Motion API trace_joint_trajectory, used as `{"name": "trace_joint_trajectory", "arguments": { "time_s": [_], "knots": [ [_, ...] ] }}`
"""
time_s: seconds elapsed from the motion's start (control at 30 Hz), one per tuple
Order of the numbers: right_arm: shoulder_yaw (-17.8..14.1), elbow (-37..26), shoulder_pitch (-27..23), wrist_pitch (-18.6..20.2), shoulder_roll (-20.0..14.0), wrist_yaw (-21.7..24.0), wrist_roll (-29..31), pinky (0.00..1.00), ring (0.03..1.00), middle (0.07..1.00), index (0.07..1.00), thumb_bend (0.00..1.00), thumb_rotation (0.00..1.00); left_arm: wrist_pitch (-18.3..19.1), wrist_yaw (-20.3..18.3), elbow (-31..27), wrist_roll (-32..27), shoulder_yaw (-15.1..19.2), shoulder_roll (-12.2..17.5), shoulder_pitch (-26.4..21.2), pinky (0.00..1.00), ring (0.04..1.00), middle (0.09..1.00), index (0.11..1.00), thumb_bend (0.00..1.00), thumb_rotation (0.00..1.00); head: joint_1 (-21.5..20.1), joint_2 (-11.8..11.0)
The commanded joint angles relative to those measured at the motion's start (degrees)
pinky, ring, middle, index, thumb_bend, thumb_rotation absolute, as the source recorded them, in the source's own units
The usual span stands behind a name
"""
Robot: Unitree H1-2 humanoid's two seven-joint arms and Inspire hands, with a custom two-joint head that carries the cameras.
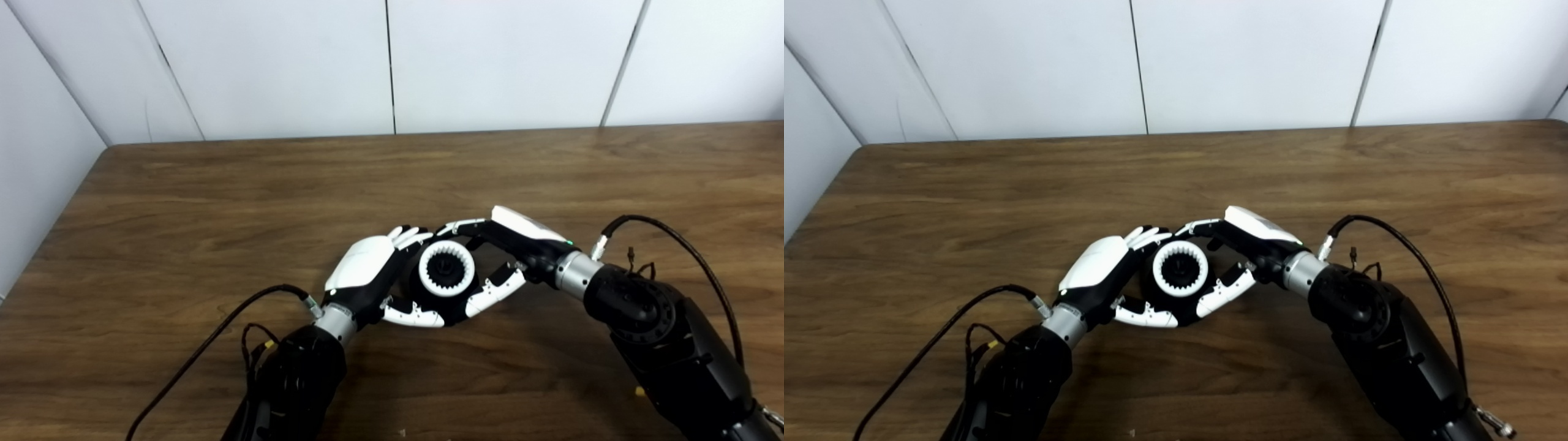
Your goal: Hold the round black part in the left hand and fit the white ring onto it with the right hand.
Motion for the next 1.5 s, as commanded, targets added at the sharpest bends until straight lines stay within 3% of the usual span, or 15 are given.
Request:
{"name": "trace_joint_trajectory", "arguments": {
  "time_s": [0.0,0.63,0.93,1.47],
  "knots": [
    [-0.9,-1.5,-1.3,-0.9,-0.4,-0.8,0.5,0.79,0.898,0.865,0.777,1.00,0.32,0.2,0.3,-1.5,-0.3,0.3,-0.2,-1.3,0.84,1.000,0.962,0.956,0.98,0.39,0.1,0.0],
    [-2.2,-2.1,-1.0,-0.4,-0.4,-1.1,1.5,0.84,0.969,0.985,0.948,1.00,0.40,3.2,-2.2,-4.9,-5.8,2.9,0.6,-0.5,0.90,1.000,1.000,1.000,1.00,0.47,-0.1,0.6],
    [-2.7,-2.8,-0.3,0.6,-0.2,-1.0,1.8,0.85,0.986,0.992,0.952,1.00,0.38,3.6,-2.0,-5.1,-6.4,2.9,0.5,-0.2,0.89,1.000,1.000,1.000,1.00,0.46,-0.3,0.8],
    [-6.0,-1.8,-2.5,3.9,2.0,-1.6,5.5,0.91,0.963,0.962,0.938,1.00,0.58,4.1,-1.4,-5.2,-6.4,2.6,0.2,-0.2,0.90,1.000,1.000,1.000,1.00,0.52,-0.5,0.9]
  ]
}}
